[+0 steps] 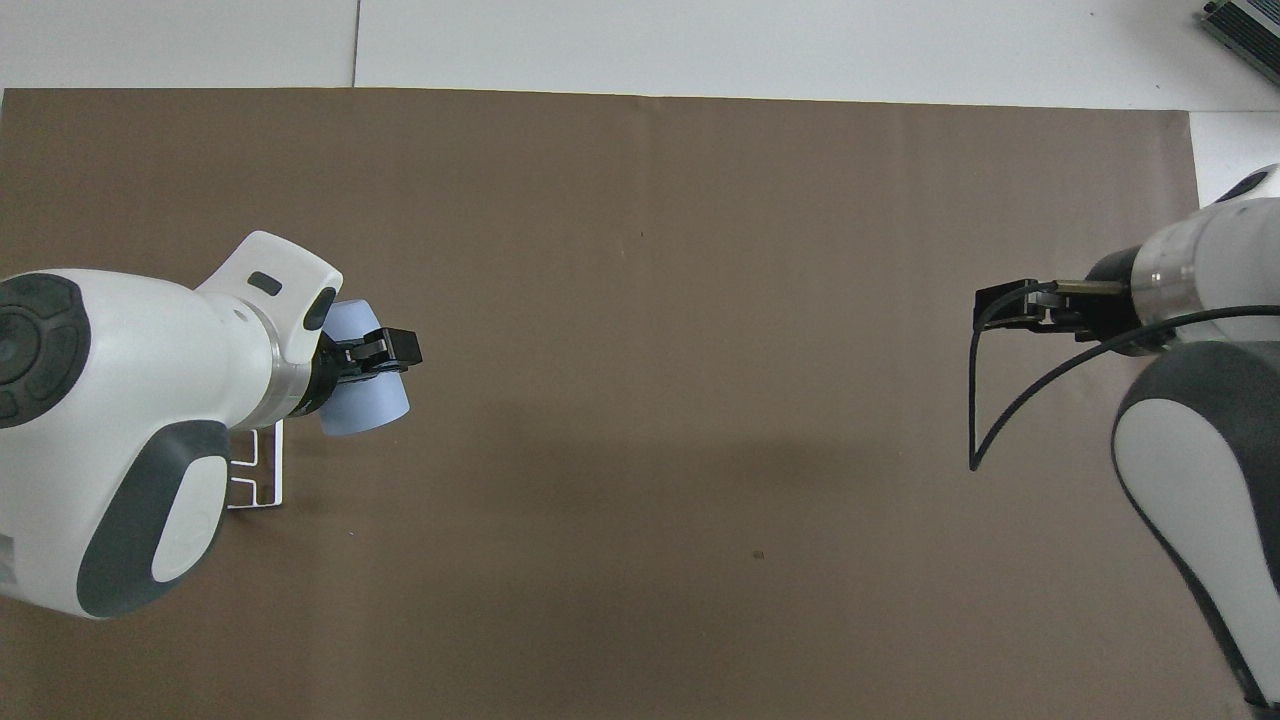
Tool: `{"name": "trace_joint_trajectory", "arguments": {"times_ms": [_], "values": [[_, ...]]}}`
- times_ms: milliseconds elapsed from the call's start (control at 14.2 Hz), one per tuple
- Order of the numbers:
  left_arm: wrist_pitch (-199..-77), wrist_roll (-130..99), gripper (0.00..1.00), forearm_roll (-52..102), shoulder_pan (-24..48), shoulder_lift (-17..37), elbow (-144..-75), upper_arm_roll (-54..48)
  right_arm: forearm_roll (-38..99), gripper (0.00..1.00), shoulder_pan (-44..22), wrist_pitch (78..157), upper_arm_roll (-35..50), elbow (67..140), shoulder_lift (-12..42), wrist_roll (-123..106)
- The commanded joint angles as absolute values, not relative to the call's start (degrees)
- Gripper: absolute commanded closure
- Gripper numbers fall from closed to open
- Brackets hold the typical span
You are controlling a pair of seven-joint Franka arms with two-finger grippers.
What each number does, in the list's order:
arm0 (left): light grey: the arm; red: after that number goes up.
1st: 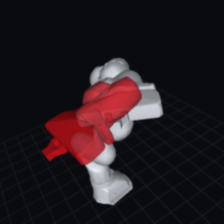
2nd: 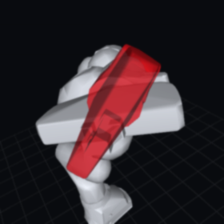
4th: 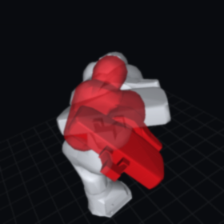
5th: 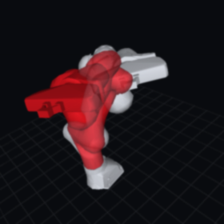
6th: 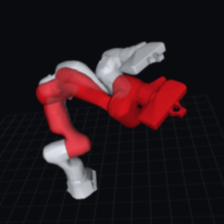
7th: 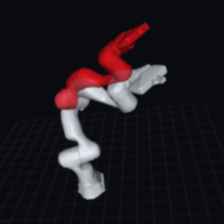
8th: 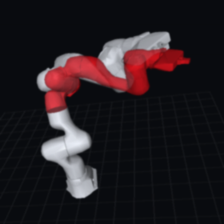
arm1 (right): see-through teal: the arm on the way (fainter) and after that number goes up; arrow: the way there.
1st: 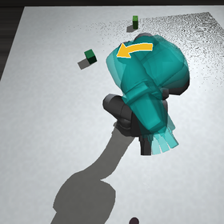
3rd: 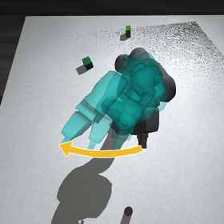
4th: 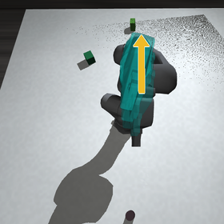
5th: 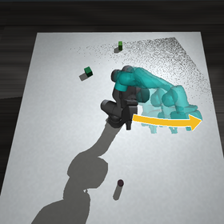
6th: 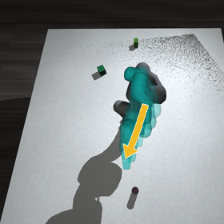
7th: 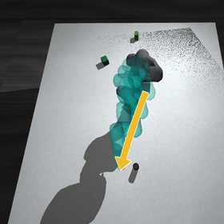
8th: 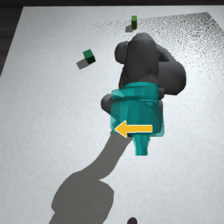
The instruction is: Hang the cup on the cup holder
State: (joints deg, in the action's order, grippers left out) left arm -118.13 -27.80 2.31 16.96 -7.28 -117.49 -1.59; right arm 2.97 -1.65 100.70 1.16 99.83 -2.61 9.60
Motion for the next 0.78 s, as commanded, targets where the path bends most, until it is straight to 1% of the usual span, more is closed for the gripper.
{"name": "trace_joint_trajectory", "arguments": {"times_ms": [0, 352, 423, 493, 705], "values": [[-121.28, -19.97, 1.0, 0.7, 12.76, -9.49, -120.5, -2.11, 1.14, 0.0, -0.35, 95.55, 1.58, 97.2, -2.46, 9.85], [-121.29, -20.74, 1.0, 0.53, 4.41, -9.14, -120.32, -2.02, -1.76, 0.0, -0.35, 93.79, 1.76, 96.33, -2.46, 7.39], [-121.46, -24.31, 1.0, 0.18, 3.35, -8.97, -120.24, -1.93, -1.76, 0.0, -0.26, 93.43, 1.76, 96.42, -2.46, 6.25], [-121.55, -29.31, 1.0, -3.39, 2.64, -8.88, -119.8, -2.02, -1.67, 0.0, -0.18, 93.43, 1.67, 96.59, -2.46, 5.81], [-120.59, -43.64, 1.0, -15.96, 4.74, -9.23, -119.97, -2.46, -0.88, 0.0, -0.18, 93.51, 1.67, 97.21, -2.9, 5.98]]}}
